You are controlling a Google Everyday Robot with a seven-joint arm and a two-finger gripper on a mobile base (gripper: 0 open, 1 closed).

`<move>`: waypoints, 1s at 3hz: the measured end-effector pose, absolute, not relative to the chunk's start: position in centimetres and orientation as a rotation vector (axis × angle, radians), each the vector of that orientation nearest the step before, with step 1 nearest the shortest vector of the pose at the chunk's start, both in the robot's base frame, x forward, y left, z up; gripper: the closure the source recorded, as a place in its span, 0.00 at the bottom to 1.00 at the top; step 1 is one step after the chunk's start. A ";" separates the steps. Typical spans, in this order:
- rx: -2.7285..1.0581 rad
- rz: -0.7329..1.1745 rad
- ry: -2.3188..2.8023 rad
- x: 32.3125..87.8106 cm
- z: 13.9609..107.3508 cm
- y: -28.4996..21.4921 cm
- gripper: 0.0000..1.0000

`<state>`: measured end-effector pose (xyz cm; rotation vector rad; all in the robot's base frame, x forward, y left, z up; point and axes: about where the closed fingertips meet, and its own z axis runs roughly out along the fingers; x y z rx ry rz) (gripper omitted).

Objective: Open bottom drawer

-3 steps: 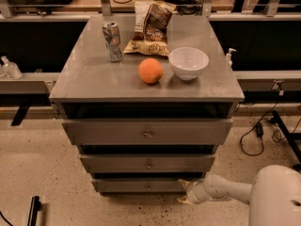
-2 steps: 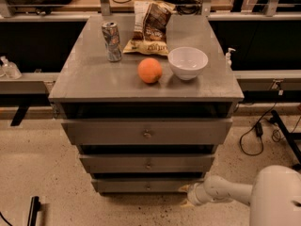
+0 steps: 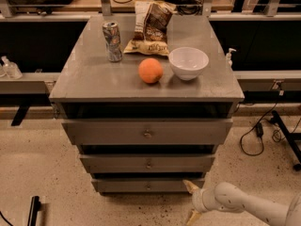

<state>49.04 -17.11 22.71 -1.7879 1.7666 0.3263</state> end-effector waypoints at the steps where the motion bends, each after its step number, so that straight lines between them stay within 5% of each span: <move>1: -1.793 0.325 1.753 50.0 22.2 -16.5 0.00; 3: -1.826 0.330 1.738 53.5 19.9 -14.3 0.00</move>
Offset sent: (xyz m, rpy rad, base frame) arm 0.0548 0.0285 -0.0395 -0.0125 0.0099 0.0401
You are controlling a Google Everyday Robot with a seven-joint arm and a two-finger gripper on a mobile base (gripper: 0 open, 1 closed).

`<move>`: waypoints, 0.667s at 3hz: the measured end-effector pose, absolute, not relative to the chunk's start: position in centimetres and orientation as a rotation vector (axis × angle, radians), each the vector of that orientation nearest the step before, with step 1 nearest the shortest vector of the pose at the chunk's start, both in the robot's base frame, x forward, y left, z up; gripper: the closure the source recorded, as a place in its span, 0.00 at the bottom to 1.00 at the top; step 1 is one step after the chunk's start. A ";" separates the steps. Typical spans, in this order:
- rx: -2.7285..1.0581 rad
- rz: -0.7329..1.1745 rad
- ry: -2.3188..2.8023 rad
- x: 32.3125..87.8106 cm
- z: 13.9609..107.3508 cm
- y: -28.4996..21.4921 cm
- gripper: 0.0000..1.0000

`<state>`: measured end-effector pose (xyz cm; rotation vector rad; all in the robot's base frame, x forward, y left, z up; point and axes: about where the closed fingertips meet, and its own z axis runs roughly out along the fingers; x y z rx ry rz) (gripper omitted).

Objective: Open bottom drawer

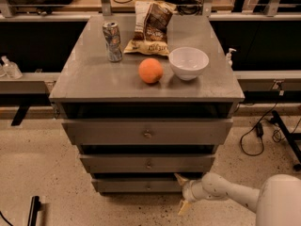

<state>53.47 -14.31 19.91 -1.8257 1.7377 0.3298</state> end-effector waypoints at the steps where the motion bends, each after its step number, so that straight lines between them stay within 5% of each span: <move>1: -1.821 0.308 1.759 55.1 19.2 -14.4 0.00; 2: -1.811 0.318 1.787 55.9 18.0 -14.8 0.15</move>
Offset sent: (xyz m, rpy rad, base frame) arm 0.0397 -0.0151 -0.0327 -0.0247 0.0423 -0.0593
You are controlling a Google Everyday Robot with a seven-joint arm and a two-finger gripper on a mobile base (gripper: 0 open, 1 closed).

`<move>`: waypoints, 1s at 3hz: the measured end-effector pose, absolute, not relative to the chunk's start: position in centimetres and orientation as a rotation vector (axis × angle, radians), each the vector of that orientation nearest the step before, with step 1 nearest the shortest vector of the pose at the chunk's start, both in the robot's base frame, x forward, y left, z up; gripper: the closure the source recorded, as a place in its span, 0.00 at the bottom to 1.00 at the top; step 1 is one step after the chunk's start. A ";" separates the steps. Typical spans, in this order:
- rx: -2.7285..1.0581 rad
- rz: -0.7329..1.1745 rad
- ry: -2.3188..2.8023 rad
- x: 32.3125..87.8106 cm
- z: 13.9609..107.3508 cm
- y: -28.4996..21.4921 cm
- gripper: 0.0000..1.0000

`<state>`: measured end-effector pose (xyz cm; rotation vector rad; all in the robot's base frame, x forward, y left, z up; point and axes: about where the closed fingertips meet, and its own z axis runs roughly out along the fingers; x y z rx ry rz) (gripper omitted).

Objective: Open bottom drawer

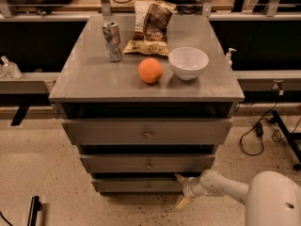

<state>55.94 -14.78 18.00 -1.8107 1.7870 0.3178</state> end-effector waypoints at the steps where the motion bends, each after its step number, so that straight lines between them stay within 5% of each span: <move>1: -1.802 0.327 1.810 56.6 17.0 -15.1 0.38; 3: -1.802 0.327 1.812 56.7 17.3 -15.1 0.73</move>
Offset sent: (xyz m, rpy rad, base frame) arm 0.0142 -0.0097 -0.0130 -0.0118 0.0191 -0.0261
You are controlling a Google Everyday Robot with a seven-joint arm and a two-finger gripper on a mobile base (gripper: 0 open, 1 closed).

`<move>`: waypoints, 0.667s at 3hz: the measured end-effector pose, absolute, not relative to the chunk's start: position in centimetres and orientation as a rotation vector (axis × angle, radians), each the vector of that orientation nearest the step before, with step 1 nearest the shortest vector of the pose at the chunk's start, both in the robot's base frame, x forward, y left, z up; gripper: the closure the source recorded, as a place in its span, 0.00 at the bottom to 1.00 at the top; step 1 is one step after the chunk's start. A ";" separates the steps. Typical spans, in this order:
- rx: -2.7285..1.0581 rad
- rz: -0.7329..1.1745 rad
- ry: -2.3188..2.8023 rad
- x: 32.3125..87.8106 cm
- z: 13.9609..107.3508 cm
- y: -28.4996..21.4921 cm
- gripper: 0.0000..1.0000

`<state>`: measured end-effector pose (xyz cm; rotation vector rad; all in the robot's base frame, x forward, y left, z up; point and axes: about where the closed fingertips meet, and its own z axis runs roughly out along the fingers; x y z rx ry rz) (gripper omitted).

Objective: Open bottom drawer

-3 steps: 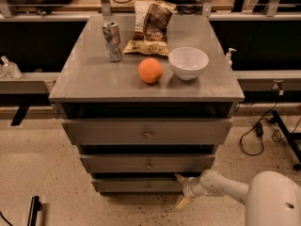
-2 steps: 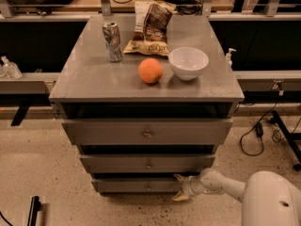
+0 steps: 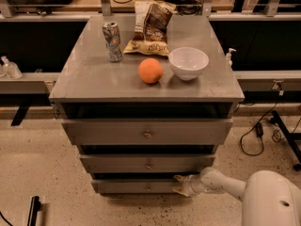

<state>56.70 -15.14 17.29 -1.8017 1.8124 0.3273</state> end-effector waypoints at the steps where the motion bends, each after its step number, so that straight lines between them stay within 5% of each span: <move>1: -1.802 0.327 1.812 56.7 17.8 -15.1 0.96; 2: -1.802 0.327 1.812 56.7 18.0 -15.1 1.00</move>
Offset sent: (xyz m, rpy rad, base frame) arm -0.1153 0.0004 0.0295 0.0857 0.1446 0.2959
